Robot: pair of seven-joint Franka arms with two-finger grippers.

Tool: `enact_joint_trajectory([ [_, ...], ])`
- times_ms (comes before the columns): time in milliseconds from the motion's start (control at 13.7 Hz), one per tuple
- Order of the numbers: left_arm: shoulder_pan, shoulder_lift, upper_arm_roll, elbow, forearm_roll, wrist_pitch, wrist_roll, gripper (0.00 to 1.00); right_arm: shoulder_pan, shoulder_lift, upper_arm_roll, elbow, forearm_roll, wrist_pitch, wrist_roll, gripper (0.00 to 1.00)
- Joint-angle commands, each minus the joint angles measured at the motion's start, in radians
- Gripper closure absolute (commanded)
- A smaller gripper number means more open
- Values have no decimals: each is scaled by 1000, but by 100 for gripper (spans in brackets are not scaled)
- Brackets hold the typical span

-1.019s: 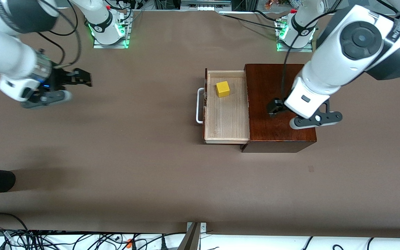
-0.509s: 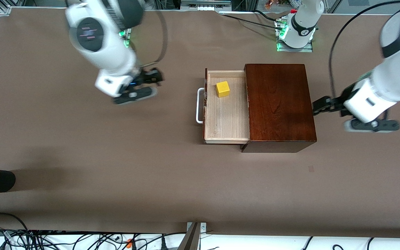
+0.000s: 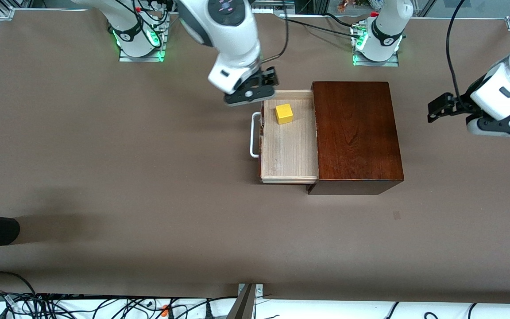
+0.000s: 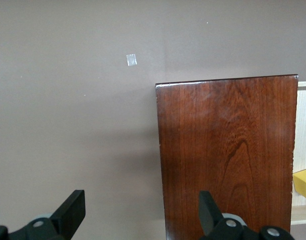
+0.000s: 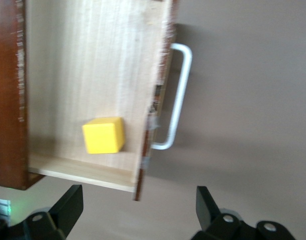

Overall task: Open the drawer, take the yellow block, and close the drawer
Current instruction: 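Grasp the yellow cube in the drawer with the right gripper and lift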

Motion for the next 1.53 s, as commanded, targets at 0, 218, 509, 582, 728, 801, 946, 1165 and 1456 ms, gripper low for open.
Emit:
enact_joint_trajectory([
  [0, -21, -47, 24, -44, -18, 17, 28, 0, 63, 72, -15, 41, -67, 74, 64, 0],
  [218, -18, -49, 15, -35, -18, -4, 17, 0, 137, 167, -16, 41, -145, 179, 150, 0],
  [509, -18, -51, 15, -33, -18, -10, 19, 0, 175, 215, -20, 41, -191, 236, 224, 0],
  [582, -18, -51, 15, -32, -18, -12, 22, 0, 177, 227, -21, 41, -202, 240, 225, 0],
  [728, -18, -51, 13, -30, -20, -12, 22, 0, 179, 248, -21, 41, -219, 280, 224, 0],
  [801, -18, -51, 13, -30, -18, -12, 25, 0, 177, 258, -21, 40, -227, 299, 224, 0],
  [946, -18, -51, 13, -29, -18, -15, 25, 0, 182, 277, -23, 41, -234, 325, 225, 0],
  [1165, -18, -44, 13, -9, -20, -35, 16, 0, 180, 285, -24, 40, -273, 333, 224, 2],
  [1456, -18, -38, 15, -6, -18, -33, 14, 0, 180, 290, -23, 36, -267, 331, 224, 46],
])
